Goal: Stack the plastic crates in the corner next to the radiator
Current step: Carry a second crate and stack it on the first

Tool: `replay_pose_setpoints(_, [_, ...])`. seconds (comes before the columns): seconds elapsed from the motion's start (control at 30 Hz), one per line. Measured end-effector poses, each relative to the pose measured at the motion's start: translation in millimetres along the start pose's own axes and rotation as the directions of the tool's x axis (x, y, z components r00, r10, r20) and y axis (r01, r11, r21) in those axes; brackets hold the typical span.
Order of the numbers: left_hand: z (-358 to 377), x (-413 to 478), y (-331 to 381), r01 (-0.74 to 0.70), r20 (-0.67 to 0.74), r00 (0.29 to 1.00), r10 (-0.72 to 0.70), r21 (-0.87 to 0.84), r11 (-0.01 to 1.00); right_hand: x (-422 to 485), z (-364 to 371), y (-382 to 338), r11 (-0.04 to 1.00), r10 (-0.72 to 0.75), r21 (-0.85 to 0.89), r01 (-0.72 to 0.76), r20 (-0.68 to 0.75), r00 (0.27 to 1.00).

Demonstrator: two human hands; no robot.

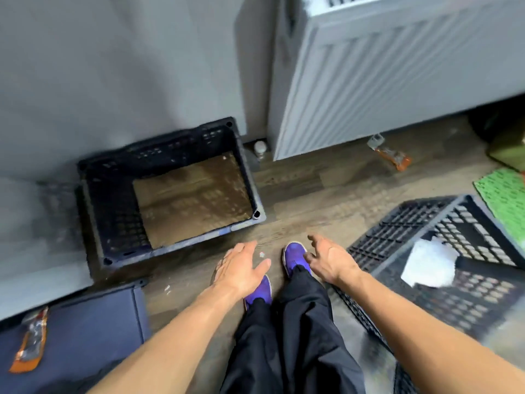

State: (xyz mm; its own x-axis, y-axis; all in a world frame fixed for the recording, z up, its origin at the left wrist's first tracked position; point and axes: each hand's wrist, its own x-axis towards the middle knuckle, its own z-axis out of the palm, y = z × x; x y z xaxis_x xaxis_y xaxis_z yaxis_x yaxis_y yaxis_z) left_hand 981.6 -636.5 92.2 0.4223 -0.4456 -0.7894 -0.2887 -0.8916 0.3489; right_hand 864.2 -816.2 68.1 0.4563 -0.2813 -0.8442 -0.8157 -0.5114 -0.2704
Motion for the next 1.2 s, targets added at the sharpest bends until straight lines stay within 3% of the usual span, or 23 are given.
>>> replay_pose_setpoints(0.4, [75,-8,119,-0.320,0.240,0.937,0.253,0.305,0.897,-108,38,155,0.857,0.366,0.421,-0.297,-0.089,0.926])
replay_pose_setpoints(0.67, [159,-9,212,-0.456,0.325,0.883,0.339,0.421,0.785,-152,71,270,0.679,0.508,0.658,-0.326,-0.100,0.855])
replay_pose_setpoints(0.87, [218,-9,261,-0.345,0.286,0.930,0.232,0.460,0.818,-177,91,356,0.570,0.552,0.747,-0.343,-0.038,0.833])
replay_pose_setpoints(1.0, [256,-11,295,-0.224,0.245,0.961,0.131,0.400,0.889,-184,94,408,0.576,0.552,0.735,-0.359,-0.024,0.834])
replay_pose_setpoints(1.2, [290,0,343,-0.219,0.166,0.970,0.178,0.275,0.936,-173,84,459,0.607,0.531,0.715,-0.346,-0.040,0.847])
